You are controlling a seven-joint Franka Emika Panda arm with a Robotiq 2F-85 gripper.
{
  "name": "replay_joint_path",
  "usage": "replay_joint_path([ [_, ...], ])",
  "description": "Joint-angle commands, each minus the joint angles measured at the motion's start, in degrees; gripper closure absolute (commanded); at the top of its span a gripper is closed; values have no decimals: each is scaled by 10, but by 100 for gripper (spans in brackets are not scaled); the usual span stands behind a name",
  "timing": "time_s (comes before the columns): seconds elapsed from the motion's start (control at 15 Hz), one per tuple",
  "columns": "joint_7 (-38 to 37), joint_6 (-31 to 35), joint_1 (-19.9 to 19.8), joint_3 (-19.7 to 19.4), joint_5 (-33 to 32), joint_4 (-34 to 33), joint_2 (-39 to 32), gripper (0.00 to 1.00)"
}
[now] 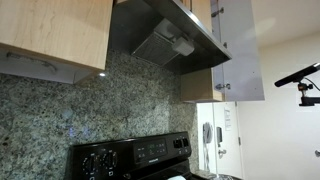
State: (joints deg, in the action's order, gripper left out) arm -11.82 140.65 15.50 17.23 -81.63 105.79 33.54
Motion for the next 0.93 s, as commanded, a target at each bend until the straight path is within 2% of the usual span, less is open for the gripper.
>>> replay_joint_path([
  [0.0, -5, 3, -13, -25, 7, 16, 33, 0],
  [0.33, -8, 5, -29, -62, 10, 34, 58, 0],
  [0.87, -14, 7, -67, -117, 41, 63, 55, 0],
])
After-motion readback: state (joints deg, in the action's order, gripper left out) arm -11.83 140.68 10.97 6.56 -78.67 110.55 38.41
